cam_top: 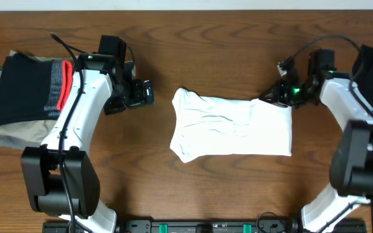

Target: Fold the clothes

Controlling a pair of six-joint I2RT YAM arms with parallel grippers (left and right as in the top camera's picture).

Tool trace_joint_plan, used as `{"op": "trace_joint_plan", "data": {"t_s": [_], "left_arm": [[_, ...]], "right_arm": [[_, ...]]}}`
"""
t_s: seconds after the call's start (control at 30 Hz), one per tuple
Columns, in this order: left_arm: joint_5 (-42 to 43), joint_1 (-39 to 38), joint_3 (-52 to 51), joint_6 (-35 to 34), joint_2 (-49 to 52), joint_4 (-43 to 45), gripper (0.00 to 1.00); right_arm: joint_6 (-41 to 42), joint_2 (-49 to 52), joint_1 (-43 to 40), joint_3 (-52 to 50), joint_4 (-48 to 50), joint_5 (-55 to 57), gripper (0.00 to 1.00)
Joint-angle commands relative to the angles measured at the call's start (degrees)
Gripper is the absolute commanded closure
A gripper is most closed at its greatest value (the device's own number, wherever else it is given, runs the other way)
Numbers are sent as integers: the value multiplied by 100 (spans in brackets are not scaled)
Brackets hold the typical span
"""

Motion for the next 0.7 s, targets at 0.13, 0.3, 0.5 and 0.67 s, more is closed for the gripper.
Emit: {"op": "trace_joint_plan", "data": {"t_s": [0.13, 0.3, 0.5, 0.67], "left_arm": [[-70, 17, -61, 35, -63, -55, 2], [-70, 17, -61, 35, -63, -57, 2], [-70, 17, -61, 35, -63, -55, 2], [-70, 17, -61, 35, -63, -55, 2]], "right_arm": [[-105, 1051, -15, -85, 323, -551, 99], [-92, 1217, -44, -59, 601, -551, 99], [-61, 323, -144, 129, 245, -503, 98], [-214, -743, -138, 127, -466, -498, 98]]}}
